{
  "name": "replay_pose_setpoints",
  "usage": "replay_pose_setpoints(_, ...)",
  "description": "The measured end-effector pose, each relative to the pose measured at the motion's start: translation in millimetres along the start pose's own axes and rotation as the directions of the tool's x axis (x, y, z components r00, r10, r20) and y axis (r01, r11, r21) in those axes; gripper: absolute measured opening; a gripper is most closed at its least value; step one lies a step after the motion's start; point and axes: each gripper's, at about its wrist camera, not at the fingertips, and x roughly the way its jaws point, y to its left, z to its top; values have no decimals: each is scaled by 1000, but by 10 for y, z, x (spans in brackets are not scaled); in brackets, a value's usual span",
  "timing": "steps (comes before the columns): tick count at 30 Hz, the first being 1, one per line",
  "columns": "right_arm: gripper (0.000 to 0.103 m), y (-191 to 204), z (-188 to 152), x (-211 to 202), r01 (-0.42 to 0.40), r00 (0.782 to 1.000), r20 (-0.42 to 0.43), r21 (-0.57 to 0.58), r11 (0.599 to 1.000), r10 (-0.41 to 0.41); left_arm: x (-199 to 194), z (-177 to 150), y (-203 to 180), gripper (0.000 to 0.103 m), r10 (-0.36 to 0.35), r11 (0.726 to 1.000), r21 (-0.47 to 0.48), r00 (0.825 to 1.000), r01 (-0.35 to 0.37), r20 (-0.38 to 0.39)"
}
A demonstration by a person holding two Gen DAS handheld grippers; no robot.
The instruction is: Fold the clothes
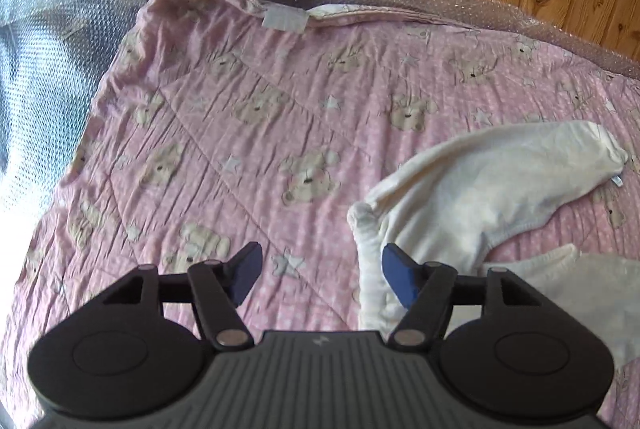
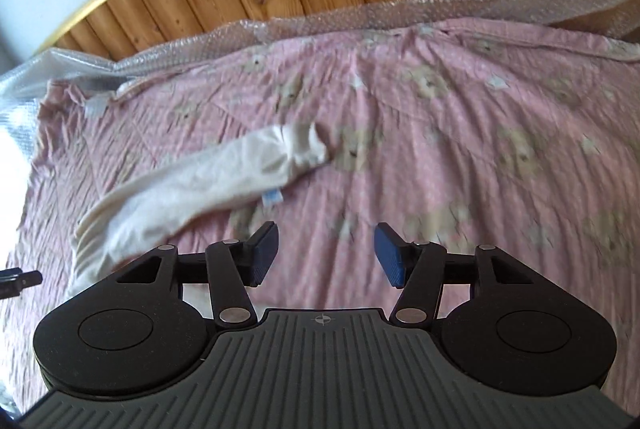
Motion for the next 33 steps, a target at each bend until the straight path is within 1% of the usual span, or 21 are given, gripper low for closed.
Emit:
replay_pose_setpoints(5, 61, 286, 558, 892, 4, 1000, -29, -158, 987, -9, 492, 295, -266, 72, 19, 999, 41, 1000, -18, -24)
replay_pose_setpoints(6, 57, 336, 596, 1011, -2, 999, -44, -185, 983, -7, 574, 302, -307, 69, 30, 998, 57, 999, -28, -35)
replay_pose_setpoints(7, 52, 385, 623, 1120, -9, 998, -60, -211, 977, -4, 656, 309, -348, 63, 42, 997, 73, 998, -39, -46)
replay_pose_setpoints(8, 27, 405, 629, 1191, -16, 996, -88, -224, 974, -4, 699, 305, -355, 28, 44, 996, 78, 997, -39, -56)
replay_pose_setpoints(9, 4, 420, 633, 1257, -24, 993, -117, -234, 972, -4, 708, 291, -331, 6, 36, 997, 73, 997, -31, -66)
replay_pose_setpoints(10, 4, 429, 621, 1255, -20, 993, -115, -256, 967, -10, 717, 277, -306, 2, 28, 997, 68, 997, -23, -75)
replay_pose_setpoints(12, 2, 385, 600, 1041, -30, 999, -49, -266, 963, 18, 517, 224, -205, 2, -17, 999, 37, 999, 19, -41)
replay_pose_setpoints(14, 2, 266, 570, 655, -47, 997, 39, -261, 964, 60, 258, 122, -101, 2, -72, 997, 4, 997, 72, -2)
replay_pose_setpoints(16, 2, 139, 402, 287, -55, 992, 93, -265, 963, 82, 84, -97, -59, 3, -120, 993, -14, 993, 120, -18)
replay_pose_setpoints(17, 3, 58, 271, 191, -66, 993, 80, -254, 965, 89, 72, -215, -71, 5, -129, 992, -11, 990, 129, -51)
replay_pose_setpoints(19, 14, -106, -19, 171, -71, 997, 4, -210, 975, 74, 51, -429, -78, 10, -141, 990, -16, 984, 140, -105)
replay_pose_setpoints(20, 29, -185, -158, 170, -57, 998, -29, -181, 982, 53, 44, -505, -60, 13, -138, 990, -32, 983, 135, -117)
replay_pose_setpoints(22, 30, -343, -435, 169, -27, 995, -96, -125, 992, 15, 18, -637, -6, 21, -145, 988, -80, 980, 135, -134)
replay_pose_setpoints(23, 30, -407, -497, 97, -41, 995, -94, -69, 997, 35, -13, -672, 46, 28, -166, 981, -124, 977, 150, -131)
replay_pose_setpoints(24, 31, -468, -546, 14, -61, 995, -85, -9, 998, 60, -43, -690, 104, 35, -187, 971, -171, 975, 165, -122)
replay_pose_setpoints(25, 34, -492, -561, -17, -91, 992, -80, 49, 995, 94, -73, -693, 168, 39, -208, 959, -220, 972, 180, -109)
replay_pose_setpoints(26, 40, -510, -570, -40, -122, 989, -74, 105, 987, 130, -89, -690, 227, 45, -229, 943, -270, 969, 197, -96)
replay_pose_setpoints(27, 45, -528, -580, -63, -152, 984, -66, 161, 975, 165, -92, -682, 282, 48, -252, 923, -319, 964, 214, -84)
replay_pose_setpoints(28, 46, -546, -589, -85, -182, 978, -57, 216, 959, 199, -91, -668, 322, 48, -274, 902, -364, 959, 231, -73)
replay_pose_setpoints(30, 52, -540, -569, 5, -194, 973, -62, 308, 932, 223, -80, -627, 350, 52, -308, 868, -426, 950, 255, -58)
replay_pose_setpoints(33, 53, -526, -534, 155, -200, 964, -70, 439, 876, 255, -86, -570, 358, 58, -343, 826, -485, 939, 288, -27)
